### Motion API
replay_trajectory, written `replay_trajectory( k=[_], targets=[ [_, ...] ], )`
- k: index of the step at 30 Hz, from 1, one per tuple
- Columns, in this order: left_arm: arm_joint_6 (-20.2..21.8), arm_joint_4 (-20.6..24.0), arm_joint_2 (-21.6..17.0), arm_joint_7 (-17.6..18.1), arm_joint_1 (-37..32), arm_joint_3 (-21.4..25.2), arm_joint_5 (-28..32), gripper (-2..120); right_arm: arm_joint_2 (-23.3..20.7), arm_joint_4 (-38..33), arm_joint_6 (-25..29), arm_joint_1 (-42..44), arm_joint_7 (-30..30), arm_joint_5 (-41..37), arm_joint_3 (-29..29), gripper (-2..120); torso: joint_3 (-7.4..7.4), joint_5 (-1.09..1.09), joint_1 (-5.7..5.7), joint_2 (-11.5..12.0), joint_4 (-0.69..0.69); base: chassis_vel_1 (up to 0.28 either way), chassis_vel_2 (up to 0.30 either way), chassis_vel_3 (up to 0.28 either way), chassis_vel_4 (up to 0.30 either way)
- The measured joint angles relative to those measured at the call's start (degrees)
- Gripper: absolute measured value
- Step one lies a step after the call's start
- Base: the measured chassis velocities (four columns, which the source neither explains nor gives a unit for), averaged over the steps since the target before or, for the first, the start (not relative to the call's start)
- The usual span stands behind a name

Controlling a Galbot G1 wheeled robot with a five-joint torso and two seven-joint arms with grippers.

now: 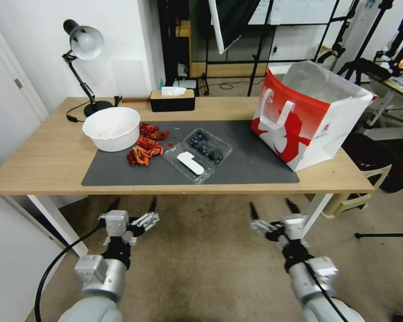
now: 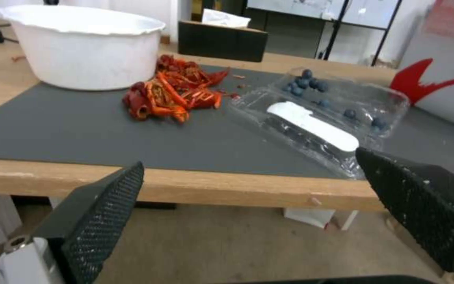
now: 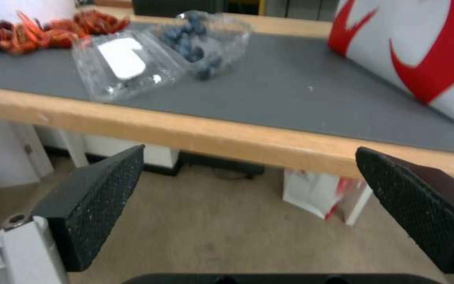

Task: Close the takeout container lid, then place the container into the takeout bag.

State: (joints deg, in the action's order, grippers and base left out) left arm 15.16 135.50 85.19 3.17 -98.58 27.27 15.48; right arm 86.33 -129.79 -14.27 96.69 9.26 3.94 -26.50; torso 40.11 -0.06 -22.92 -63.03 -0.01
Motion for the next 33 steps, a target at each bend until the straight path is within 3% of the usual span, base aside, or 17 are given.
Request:
replay_trajectory(
  k=[3,23,30,33],
  targets=[
    [0.3,0.0,-0.1,0.0,0.7,-0.1,1.0,100,0.3,0.1,-2.3,-1.5,1.8,0.7,0.8,100,0.0,0.11,0.0,0.0,0.03,0.0,0.0,0.0,0.0],
    [-0.7,-0.4,0.1,-1.5,0.5,0.8,0.7,100,-0.7,-1.3,-2.6,-1.7,1.6,-0.1,-0.1,100,-0.01,0.07,0.0,0.0,0.01,0.0,0.0,0.0,0.0],
    [-1.3,-1.6,-0.1,-2.7,0.6,1.8,0.6,100,-3.2,-1.3,-3.8,-4.5,1.8,-3.8,-1.1,100,-0.01,0.07,0.0,0.0,0.01,0.0,0.0,0.0,0.0],
    [-2.1,-1.9,-0.6,-4.5,0.6,2.8,0.5,100,-7.9,-0.7,-5.7,-9.2,2.6,-11.7,-1.8,100,0.0,0.07,0.0,0.0,0.02,0.0,0.0,0.0,0.0]
  ],
)
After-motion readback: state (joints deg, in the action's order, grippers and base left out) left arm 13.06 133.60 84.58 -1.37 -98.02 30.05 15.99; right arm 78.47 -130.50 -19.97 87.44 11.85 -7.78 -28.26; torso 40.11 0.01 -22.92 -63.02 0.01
